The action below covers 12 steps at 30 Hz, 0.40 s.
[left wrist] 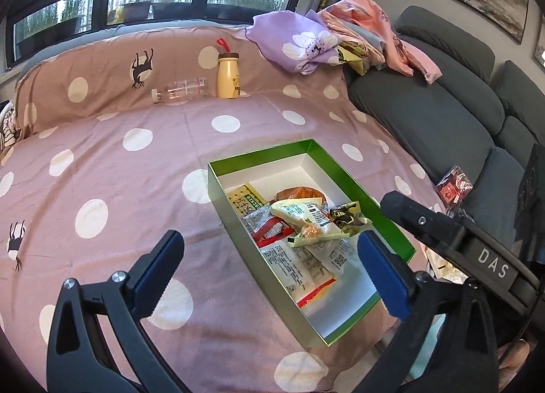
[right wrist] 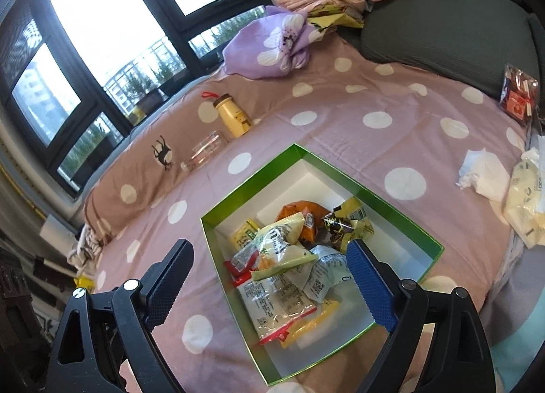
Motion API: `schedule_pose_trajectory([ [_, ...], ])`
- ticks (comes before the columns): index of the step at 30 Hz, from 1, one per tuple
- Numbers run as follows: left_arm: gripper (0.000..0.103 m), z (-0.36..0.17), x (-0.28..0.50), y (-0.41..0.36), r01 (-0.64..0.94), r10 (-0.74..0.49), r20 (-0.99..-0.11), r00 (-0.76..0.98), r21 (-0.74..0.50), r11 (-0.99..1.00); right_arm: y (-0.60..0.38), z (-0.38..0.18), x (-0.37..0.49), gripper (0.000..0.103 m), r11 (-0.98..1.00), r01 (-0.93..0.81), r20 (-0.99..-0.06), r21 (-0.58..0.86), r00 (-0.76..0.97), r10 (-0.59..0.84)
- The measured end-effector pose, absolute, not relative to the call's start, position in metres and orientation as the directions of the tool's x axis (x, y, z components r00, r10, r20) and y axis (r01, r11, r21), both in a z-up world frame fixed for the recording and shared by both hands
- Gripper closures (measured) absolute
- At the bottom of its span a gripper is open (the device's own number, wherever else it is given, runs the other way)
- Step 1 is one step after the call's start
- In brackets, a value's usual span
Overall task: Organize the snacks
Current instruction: 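Open the right tool to release the packet and withdraw both tools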
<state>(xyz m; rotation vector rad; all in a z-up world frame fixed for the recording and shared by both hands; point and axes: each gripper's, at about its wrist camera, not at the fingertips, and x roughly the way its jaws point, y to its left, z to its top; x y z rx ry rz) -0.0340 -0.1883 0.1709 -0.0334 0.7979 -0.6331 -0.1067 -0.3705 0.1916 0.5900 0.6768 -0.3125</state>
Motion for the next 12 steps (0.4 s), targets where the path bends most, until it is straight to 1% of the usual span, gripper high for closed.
schedule_pose_trajectory([
  [12,0.001,0.1660,-0.0372,-0.1854,0.514,-0.536,-0.656,0.531,-0.254,0.820,-0.3731,0.1906,-0.1168,0.012,0.758,0.523,-0.662,0.390,0.731,-0.163],
])
